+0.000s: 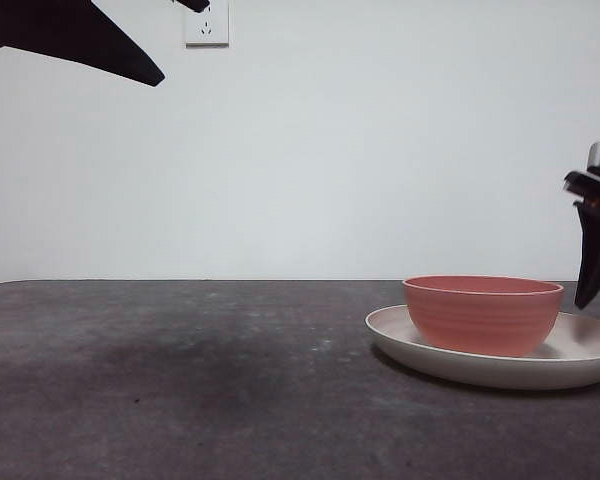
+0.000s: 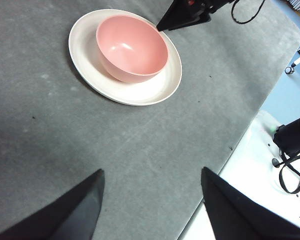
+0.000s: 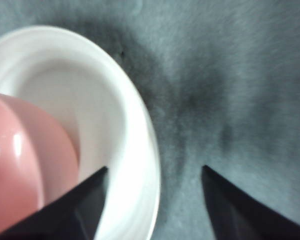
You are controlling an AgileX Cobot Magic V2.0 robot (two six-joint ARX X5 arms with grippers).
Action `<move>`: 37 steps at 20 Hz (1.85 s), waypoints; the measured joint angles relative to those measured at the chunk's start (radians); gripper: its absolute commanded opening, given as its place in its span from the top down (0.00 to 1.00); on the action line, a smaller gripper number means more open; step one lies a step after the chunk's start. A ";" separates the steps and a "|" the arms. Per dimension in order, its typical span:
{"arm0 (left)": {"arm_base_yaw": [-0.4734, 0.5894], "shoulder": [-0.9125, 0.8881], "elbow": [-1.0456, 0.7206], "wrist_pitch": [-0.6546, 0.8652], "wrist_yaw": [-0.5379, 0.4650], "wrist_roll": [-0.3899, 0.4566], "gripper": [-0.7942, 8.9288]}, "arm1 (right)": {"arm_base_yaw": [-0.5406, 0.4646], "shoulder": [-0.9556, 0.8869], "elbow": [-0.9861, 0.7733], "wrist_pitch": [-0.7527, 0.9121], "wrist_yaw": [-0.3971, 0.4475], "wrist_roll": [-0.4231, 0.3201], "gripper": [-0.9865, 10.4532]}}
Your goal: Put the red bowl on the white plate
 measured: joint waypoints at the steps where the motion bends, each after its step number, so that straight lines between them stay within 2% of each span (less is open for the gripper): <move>1: 0.000 0.000 0.000 0.000 0.000 0.000 0.60 | 0.005 0.013 0.000 0.006 0.000 0.000 0.75; 11: 0.000 0.000 0.000 0.000 0.000 0.000 0.60 | 0.020 0.049 0.000 0.033 0.008 -0.005 0.90; 17: 0.000 0.000 0.000 0.000 0.000 0.000 0.60 | 0.020 0.049 0.000 0.033 0.008 -0.006 0.90; 25: 0.000 0.000 0.000 0.000 0.000 0.000 0.60 | 0.020 -0.015 0.000 0.033 -0.042 0.005 0.90; 31: 0.000 0.000 0.000 0.000 0.000 0.000 0.60 | 0.044 -0.080 0.000 0.060 -0.122 0.069 0.90; 37: 0.000 0.000 0.000 0.000 0.000 0.000 0.60 | 0.197 -0.082 0.001 0.153 -0.112 0.169 0.90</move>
